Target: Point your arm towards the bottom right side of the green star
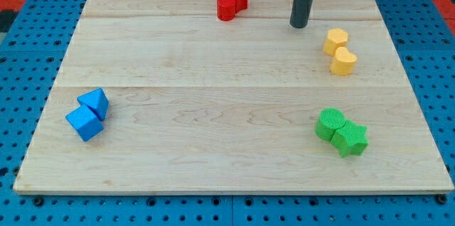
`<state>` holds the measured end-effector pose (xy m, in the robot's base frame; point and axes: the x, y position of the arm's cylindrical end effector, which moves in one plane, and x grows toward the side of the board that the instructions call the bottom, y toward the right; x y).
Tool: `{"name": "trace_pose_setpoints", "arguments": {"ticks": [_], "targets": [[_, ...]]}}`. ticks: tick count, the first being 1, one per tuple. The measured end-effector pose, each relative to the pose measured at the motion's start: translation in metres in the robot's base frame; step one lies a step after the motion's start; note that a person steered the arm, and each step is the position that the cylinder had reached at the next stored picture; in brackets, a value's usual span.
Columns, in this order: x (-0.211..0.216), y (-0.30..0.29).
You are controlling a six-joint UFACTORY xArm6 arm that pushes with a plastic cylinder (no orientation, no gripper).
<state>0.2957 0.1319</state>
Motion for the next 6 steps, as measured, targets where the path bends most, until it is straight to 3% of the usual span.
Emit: {"name": "trace_pose_setpoints", "arguments": {"ticks": [2,3,4,5,6], "targets": [[-0.005,0.010],[-0.009,0.039],[-0.009,0.114],[0.010,0.150],[0.067,0.161]]}}
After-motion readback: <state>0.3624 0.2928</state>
